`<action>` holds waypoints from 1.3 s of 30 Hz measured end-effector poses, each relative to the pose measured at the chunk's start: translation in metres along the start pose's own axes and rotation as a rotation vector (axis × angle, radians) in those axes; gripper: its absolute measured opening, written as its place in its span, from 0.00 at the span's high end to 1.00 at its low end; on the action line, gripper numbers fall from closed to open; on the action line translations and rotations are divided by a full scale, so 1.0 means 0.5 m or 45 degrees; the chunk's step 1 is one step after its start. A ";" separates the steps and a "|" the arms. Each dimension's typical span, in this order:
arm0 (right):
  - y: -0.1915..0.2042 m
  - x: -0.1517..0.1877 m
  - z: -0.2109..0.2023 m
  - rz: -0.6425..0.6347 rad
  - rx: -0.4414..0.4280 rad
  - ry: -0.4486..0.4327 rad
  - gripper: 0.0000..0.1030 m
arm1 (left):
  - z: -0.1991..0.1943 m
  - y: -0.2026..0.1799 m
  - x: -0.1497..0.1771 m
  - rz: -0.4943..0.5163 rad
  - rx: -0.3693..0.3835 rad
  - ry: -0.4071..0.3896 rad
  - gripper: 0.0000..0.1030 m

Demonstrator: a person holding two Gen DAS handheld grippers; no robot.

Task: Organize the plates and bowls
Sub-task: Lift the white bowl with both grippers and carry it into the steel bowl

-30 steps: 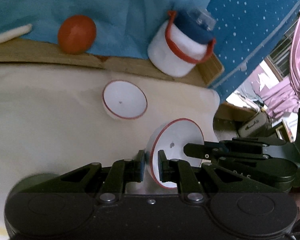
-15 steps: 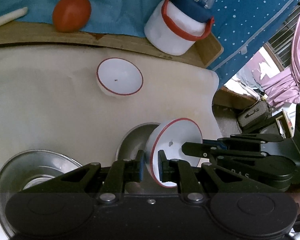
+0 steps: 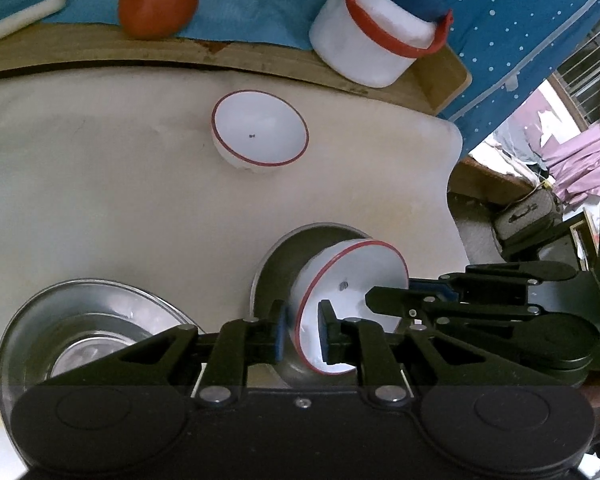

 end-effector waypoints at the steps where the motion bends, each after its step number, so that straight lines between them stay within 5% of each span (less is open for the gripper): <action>1: 0.001 0.000 0.002 0.000 -0.001 0.005 0.87 | 0.001 0.002 0.000 -0.002 -0.001 0.004 0.84; 39: 0.003 -0.001 0.031 0.015 -0.022 0.080 0.77 | 0.034 0.011 -0.012 -0.017 0.001 0.086 0.81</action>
Point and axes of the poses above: each gripper's, at about its wrist camera, not at the fingertips, and z roughly the way its jaws point, y to its left, x to its underside, the point moved 6 cm from there along z, roughly the way its jaws point, and after that the axes turned 2 degrees about x, right-handed, at the moved point
